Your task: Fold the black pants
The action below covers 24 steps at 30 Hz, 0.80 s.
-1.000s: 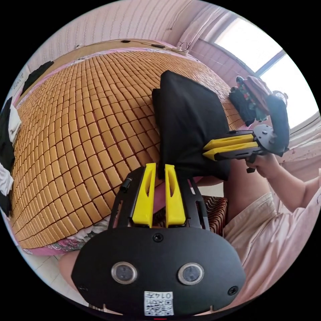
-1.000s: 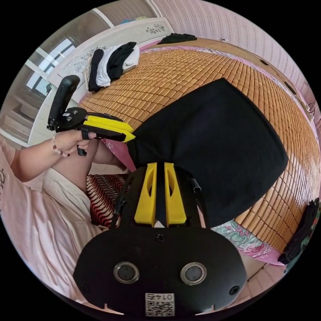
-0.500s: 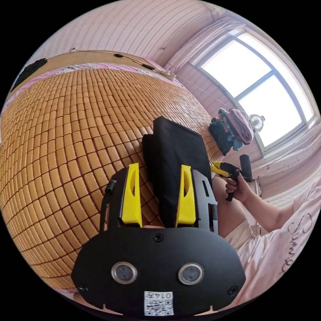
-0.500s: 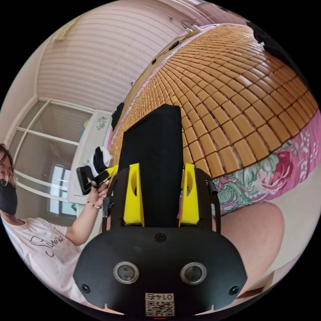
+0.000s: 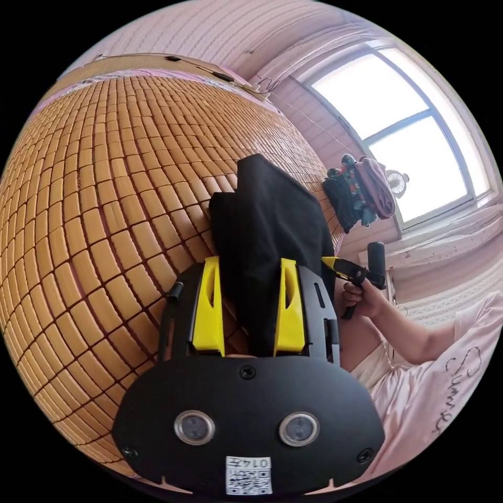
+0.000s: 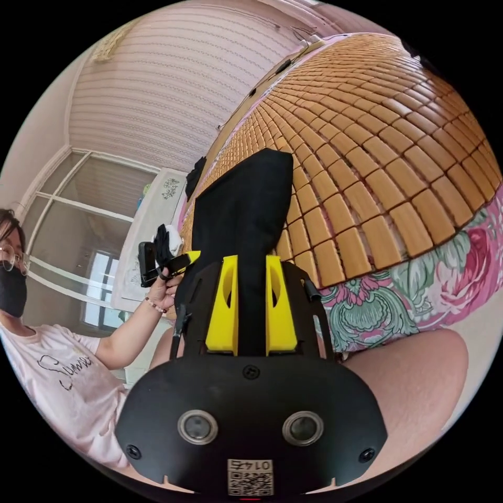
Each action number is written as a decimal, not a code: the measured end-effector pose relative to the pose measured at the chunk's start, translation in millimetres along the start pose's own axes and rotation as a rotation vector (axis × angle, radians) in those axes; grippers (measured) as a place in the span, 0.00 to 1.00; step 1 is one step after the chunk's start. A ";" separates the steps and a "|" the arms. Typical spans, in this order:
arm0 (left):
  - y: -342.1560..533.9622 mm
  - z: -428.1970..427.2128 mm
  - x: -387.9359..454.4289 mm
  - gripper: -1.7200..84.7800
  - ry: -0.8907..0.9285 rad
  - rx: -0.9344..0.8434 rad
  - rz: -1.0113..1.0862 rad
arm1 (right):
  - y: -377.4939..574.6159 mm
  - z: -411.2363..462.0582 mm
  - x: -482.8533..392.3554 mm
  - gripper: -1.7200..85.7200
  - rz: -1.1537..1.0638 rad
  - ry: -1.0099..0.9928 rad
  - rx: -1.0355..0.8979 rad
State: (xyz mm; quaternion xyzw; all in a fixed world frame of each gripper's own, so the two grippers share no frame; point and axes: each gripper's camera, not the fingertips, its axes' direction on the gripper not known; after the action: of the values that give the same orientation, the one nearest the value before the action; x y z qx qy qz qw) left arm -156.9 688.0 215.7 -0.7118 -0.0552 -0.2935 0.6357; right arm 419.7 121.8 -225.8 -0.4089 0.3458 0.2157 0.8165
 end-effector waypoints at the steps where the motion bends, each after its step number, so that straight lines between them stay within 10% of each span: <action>1: -2.3 -0.2 -4.1 0.18 0.018 0.001 -0.029 | -0.9 -1.5 1.0 0.11 0.005 -0.015 -0.003; 24: 7.0 -22.8 60.4 0.08 0.166 0.368 0.029 | -74.0 -150.9 -239.3 0.06 -0.697 0.340 -0.139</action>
State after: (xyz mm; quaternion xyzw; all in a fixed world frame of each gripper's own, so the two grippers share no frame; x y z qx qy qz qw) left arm -112.1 647.6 239.4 -0.5578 -0.0452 -0.3269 0.7615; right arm 248.4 -60.4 -74.4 -0.5862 0.3009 -0.1223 0.7422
